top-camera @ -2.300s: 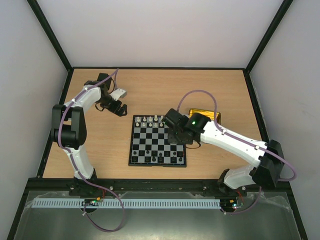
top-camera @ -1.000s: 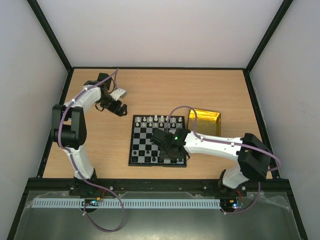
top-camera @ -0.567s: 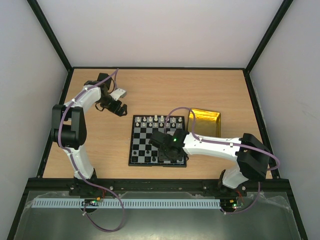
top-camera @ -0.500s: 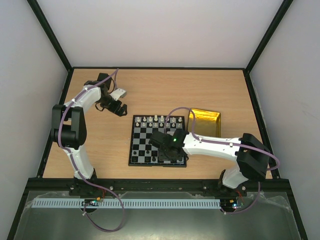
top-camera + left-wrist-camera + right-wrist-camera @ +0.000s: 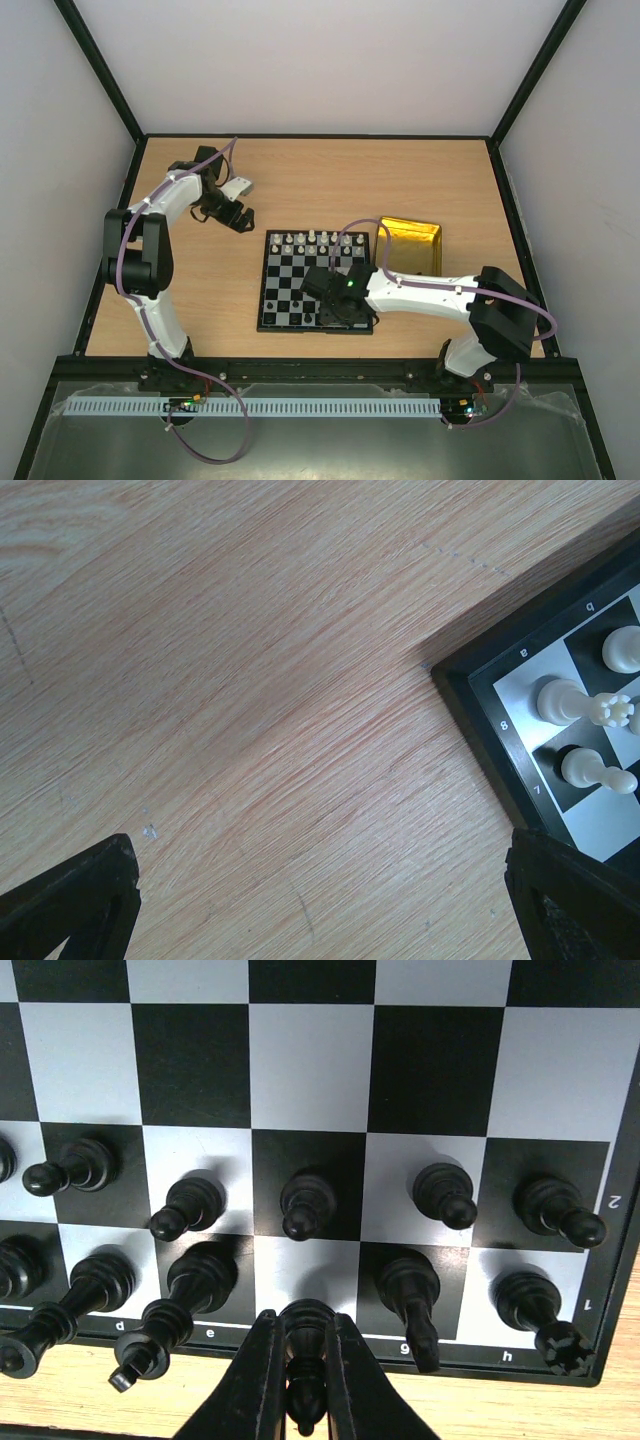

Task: Set up the chess pieces on the board
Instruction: Place the chess piece on the chessboard.

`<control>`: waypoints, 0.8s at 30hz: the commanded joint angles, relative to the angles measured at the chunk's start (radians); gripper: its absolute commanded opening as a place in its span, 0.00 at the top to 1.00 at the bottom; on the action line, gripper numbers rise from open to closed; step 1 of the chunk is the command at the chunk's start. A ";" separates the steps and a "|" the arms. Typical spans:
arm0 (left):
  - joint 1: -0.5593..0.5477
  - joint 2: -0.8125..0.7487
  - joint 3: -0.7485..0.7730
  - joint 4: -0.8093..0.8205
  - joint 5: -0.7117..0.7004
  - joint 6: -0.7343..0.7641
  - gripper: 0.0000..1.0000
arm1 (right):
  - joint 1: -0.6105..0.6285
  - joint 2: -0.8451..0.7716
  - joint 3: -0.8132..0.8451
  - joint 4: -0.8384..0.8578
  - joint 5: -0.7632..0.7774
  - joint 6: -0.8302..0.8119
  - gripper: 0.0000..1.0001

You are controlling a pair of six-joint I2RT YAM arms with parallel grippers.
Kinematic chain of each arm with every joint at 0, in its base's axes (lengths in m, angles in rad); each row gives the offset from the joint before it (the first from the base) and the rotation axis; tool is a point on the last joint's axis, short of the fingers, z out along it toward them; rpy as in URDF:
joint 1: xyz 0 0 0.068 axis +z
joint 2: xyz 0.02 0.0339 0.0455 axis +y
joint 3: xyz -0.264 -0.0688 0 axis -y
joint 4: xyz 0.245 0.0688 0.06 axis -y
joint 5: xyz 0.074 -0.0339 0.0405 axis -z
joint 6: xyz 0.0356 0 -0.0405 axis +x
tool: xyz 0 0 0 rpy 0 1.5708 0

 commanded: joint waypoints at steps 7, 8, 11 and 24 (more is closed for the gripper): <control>-0.001 -0.018 0.000 -0.009 0.007 0.003 0.01 | 0.009 0.042 0.005 0.035 0.011 0.001 0.93; -0.001 -0.018 0.002 -0.008 0.006 0.003 0.01 | 0.009 0.046 0.008 0.036 0.011 -0.002 0.92; -0.001 -0.018 0.002 -0.008 0.007 0.004 0.01 | 0.009 0.056 0.010 0.034 0.015 -0.008 0.92; -0.001 -0.011 0.005 -0.008 0.013 0.002 0.01 | 0.003 0.042 0.005 0.021 0.031 -0.006 0.88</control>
